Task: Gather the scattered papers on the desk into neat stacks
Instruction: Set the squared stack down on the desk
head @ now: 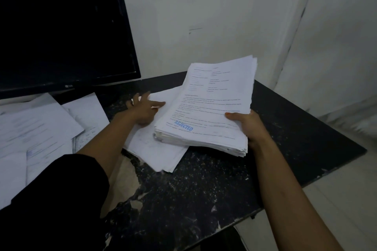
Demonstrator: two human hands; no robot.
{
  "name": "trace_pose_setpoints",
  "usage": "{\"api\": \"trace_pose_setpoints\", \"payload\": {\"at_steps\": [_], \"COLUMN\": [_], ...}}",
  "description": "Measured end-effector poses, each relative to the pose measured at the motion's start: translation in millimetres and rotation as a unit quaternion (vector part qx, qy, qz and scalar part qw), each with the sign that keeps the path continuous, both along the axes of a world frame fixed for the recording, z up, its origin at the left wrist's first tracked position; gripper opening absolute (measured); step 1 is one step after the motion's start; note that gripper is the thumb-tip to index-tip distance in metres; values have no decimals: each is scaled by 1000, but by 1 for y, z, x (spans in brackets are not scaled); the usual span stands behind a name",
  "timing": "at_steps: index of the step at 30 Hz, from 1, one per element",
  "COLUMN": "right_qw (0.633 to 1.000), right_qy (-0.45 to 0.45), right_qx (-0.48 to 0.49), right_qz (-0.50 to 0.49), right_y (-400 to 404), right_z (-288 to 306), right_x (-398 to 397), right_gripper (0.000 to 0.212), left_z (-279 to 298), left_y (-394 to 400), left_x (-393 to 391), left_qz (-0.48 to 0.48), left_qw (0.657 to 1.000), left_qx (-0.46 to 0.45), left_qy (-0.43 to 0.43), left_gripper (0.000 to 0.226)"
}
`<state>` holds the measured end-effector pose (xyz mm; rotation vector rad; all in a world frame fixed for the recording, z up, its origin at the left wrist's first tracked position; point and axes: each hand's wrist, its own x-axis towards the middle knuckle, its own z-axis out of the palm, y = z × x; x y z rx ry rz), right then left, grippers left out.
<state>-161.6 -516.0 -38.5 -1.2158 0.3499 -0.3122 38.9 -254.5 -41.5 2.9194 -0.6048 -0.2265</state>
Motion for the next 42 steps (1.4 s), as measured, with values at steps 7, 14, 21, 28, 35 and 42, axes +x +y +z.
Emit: {"api": "trace_pose_setpoints", "payload": {"at_steps": [7,14,21,28,35,42], "right_qw": [1000,1000,999,998,997,983], "right_qy": [16,25,30,40,35,12], "right_qx": [-14,-10,-19,-21,48,67], "right_qz": [19,-2,27,37,42,169], "right_y": [3,1,2,9,34,50], "right_z": [0,-1,-1,-3,1,-2], "right_x": [0,2,4,8,24,37], "right_gripper": [36,38,39,38,33,42], "left_z": [1,10,10,29,33,44], "left_y": [-20,-25,-10,-10,-2,9], "left_x": [17,16,14,5,7,3], "left_qz": [33,93,113,137,179,171], "left_qw": [997,982,992,975,944,924], "left_qx": [60,120,-61,-166,-248,-250], "left_qy": [-20,-110,-18,63,126,235], "left_gripper": [71,97,106,66,77,84]}}
